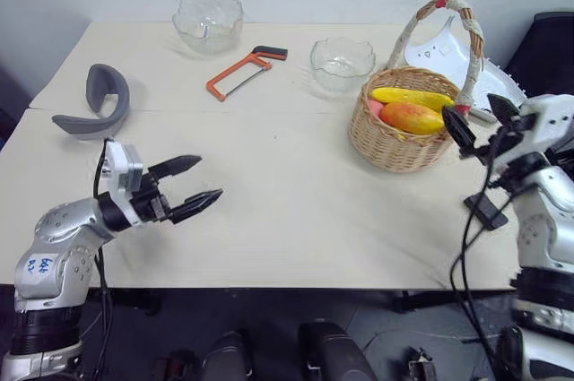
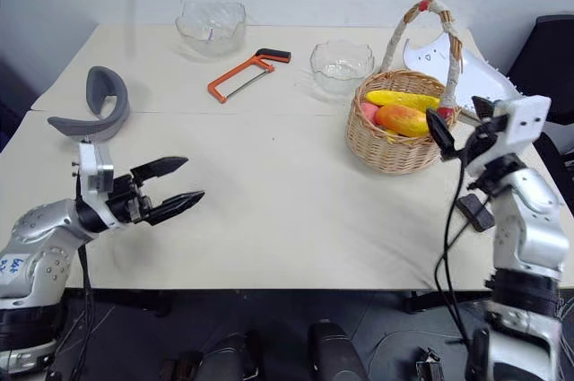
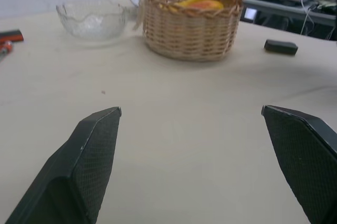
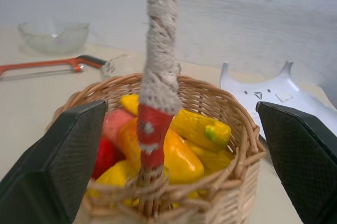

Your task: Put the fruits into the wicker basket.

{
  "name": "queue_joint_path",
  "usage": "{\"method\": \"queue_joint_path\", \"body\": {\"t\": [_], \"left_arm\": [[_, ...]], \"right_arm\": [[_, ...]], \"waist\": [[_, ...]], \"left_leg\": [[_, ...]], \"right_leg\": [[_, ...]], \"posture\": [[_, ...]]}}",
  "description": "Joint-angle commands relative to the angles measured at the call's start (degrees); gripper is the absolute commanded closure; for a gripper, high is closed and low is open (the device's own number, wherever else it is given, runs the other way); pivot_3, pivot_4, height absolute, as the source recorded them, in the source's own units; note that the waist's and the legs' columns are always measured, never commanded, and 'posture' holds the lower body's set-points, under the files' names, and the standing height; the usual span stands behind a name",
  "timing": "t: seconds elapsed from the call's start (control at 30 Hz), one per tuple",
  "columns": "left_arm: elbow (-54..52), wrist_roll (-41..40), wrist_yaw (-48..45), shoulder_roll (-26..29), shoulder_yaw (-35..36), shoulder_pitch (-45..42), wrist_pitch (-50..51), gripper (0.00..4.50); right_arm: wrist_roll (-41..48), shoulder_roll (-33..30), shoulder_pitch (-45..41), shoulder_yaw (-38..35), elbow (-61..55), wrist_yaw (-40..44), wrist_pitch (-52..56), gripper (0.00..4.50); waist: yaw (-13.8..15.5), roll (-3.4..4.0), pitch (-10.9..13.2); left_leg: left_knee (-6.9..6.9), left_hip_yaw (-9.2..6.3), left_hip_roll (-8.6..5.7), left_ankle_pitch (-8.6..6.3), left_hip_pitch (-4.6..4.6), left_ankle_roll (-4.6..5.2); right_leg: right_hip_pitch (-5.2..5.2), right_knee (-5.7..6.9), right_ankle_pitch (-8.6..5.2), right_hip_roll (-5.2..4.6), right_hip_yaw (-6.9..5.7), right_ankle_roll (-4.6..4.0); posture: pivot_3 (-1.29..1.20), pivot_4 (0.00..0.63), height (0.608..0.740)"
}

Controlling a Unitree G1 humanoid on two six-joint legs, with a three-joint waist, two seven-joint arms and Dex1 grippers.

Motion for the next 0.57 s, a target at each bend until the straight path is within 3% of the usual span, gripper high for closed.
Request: {"method": "queue_joint_path", "body": {"t": [0.03,0.17,0.27,0.4,0.57], "left_arm": [[-0.85,2.69,-0.40,1.45,2.52,3.91,-3.83,0.00],[-2.22,5.13,-2.65,2.63,3.01,11.33,-7.47,0.00],[-2.17,9.15,-1.31,2.10,2.26,13.88,-11.81,0.00],[-3.27,15.86,4.52,-1.25,-0.43,13.42,-17.80,0.00],[-1.71,17.17,3.63,0.07,-1.24,13.99,-19.33,0.00]], "right_arm": [[1.81,-6.25,6.71,-2.53,-4.64,9.48,-0.38,0.03],[-0.60,-9.82,13.31,2.11,-8.35,16.74,-3.32,0.03],[-9.04,-10.57,18.42,12.61,-9.99,24.04,-14.06,0.03],[-14.00,-1.82,10.00,23.38,-2.62,24.01,-23.82,0.03],[-15.62,3.00,3.01,26.36,4.40,22.59,-27.93,0.03]], "waist": [[-0.04,0.00,0.00],[-0.53,-0.02,-0.01],[-0.36,-0.03,0.00],[-0.38,-0.22,-0.07],[-0.18,-0.13,-0.02]], "left_leg": [[0.00,0.00,0.00,-0.01,0.02,0.01],[-0.07,0.05,0.02,-0.12,0.31,0.15],[-0.10,0.05,0.02,-0.25,0.45,0.38],[-0.12,-0.08,-0.02,-0.34,0.88,0.25],[-0.13,-0.07,0.00,-0.34,0.86,0.37]], "right_leg": [[0.03,-0.04,0.00,0.00,-0.01,0.00],[0.29,-0.16,0.00,0.00,0.03,0.00],[0.37,-0.19,0.02,-0.02,0.01,-0.05],[0.95,-0.42,0.05,-0.11,-0.10,-0.16],[0.94,-0.37,0.12,-0.10,-0.11,-0.23]], "posture": [[0.00,0.150,0.740],[0.00,0.150,0.740],[0.00,0.150,0.740],[0.00,0.150,0.740],[0.00,0.150,0.740]]}}
